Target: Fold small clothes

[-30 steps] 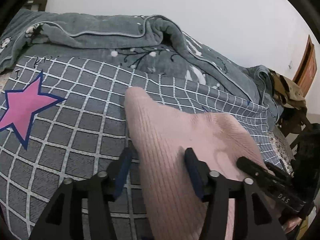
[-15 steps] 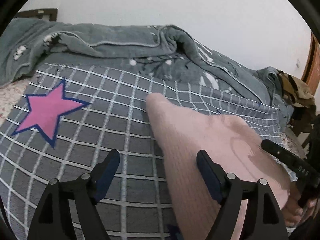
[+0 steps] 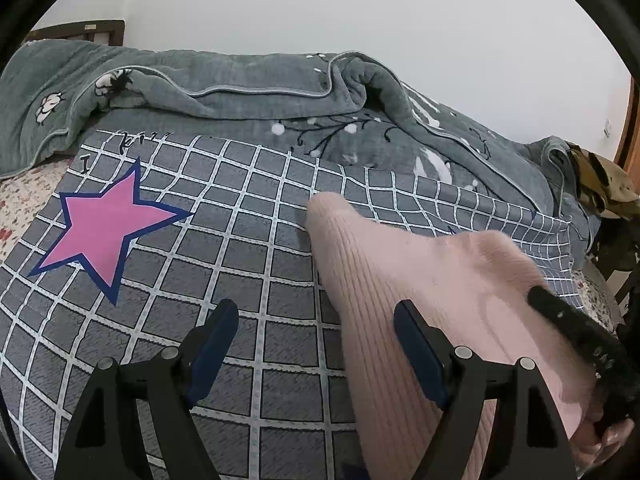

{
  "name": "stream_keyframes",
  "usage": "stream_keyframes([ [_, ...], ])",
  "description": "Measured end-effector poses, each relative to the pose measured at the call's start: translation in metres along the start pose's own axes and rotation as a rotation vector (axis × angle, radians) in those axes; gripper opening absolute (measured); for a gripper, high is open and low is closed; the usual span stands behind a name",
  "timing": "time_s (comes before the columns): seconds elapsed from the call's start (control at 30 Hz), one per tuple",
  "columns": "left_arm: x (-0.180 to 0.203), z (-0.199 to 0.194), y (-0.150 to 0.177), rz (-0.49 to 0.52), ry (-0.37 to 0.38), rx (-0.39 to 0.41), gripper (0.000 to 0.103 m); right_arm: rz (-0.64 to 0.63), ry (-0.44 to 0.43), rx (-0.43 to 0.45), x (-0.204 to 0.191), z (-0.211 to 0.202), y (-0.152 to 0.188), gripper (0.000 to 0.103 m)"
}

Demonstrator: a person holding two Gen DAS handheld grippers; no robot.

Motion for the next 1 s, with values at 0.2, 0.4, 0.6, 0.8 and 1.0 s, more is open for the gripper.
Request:
stream_keyframes([
  [0.2, 0.001, 0.0, -0.005, 0.017, -0.011, 0.011, 0.079, 0.035, 0.001, -0.021, 0.014, 0.003, 0.001, 0.01],
  [0.4, 0.0, 0.005, -0.011, 0.022, -0.025, 0.012, 0.079, -0.008, 0.045, -0.05, 0.017, 0.007, 0.006, 0.015],
  [0.6, -0.001, 0.011, -0.009, 0.009, -0.028, 0.004, 0.079, -0.041, 0.034, 0.023, 0.012, -0.007, -0.002, 0.019],
  [0.8, 0.0, 0.01, -0.007, 0.004, -0.027, 0.006, 0.079, -0.036, 0.052, -0.038, 0.02, 0.005, 0.016, 0.019],
  [1.0, -0.001, 0.01, -0.007, 0.006, -0.028, 0.007, 0.079, -0.004, 0.018, 0.0, 0.019, -0.007, 0.011, 0.019],
])
Point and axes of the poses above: each gripper's, at about its wrist camera, not at the fingertips, and z roughly the way its jaws point, x to its right, y to its underside, the point moved 10 cm from there along z, roughly the way its jaws point, and after that the axes turned 2 degrees about z, right-handed, at the moved point
